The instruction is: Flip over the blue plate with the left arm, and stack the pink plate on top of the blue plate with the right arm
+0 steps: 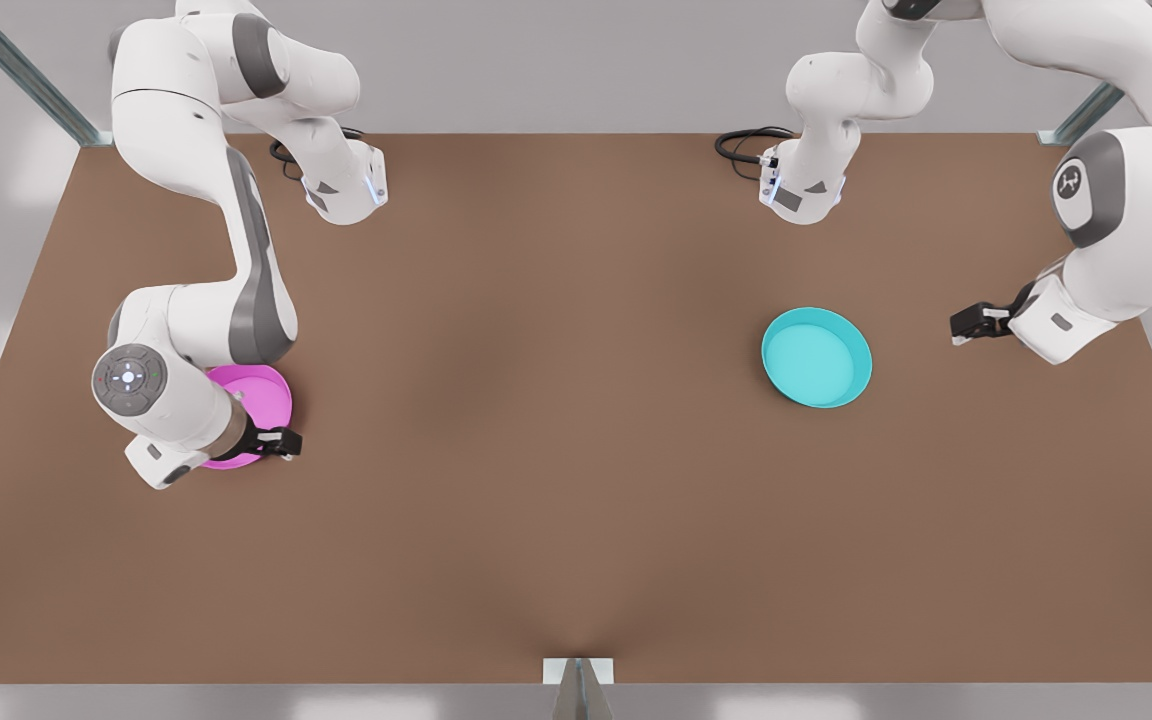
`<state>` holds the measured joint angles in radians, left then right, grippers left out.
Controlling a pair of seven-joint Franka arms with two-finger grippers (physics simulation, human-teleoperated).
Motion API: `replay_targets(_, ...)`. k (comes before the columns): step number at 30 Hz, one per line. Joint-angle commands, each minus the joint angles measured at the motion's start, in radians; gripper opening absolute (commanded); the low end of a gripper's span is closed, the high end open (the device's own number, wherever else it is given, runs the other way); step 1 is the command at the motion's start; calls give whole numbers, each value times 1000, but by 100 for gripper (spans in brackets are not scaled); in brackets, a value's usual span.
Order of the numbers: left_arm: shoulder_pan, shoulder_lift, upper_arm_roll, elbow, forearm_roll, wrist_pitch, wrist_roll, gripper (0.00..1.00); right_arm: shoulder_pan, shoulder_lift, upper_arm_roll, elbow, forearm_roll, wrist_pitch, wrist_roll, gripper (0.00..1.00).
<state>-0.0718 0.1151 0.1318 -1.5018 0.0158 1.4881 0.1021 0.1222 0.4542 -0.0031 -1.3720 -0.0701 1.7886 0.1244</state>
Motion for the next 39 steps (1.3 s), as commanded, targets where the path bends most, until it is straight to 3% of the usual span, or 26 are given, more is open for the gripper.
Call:
replay_targets(1,1,0,0,-2,1,1,-1,100,1,0,-2,1,0,0,0,100)
replay_targets(3,6,5,-1,-61,-23,12,10,100,7,0,-2,8,-2,0,0,100)
replay_targets(6,90,8,9,-455,-246,334,281,100,36,89,6,8,0,37,12,100)
replay_targets(10,153,26,14,-716,-395,606,547,100,119,110,5,4,-14,51,15,100)
replay_targets(20,227,155,14,-773,-589,643,765,100,174,127,6,8,-8,64,3,100)
replay_targets(36,242,261,8,-769,-606,652,811,99,186,132,9,5,67,63,4,100)
replay_targets(37,242,261,8,-769,-606,652,811,94,194,130,11,10,61,64,0,100)
replay_targets(39,242,262,8,-769,-606,652,809,73,197,130,11,14,62,66,0,100)
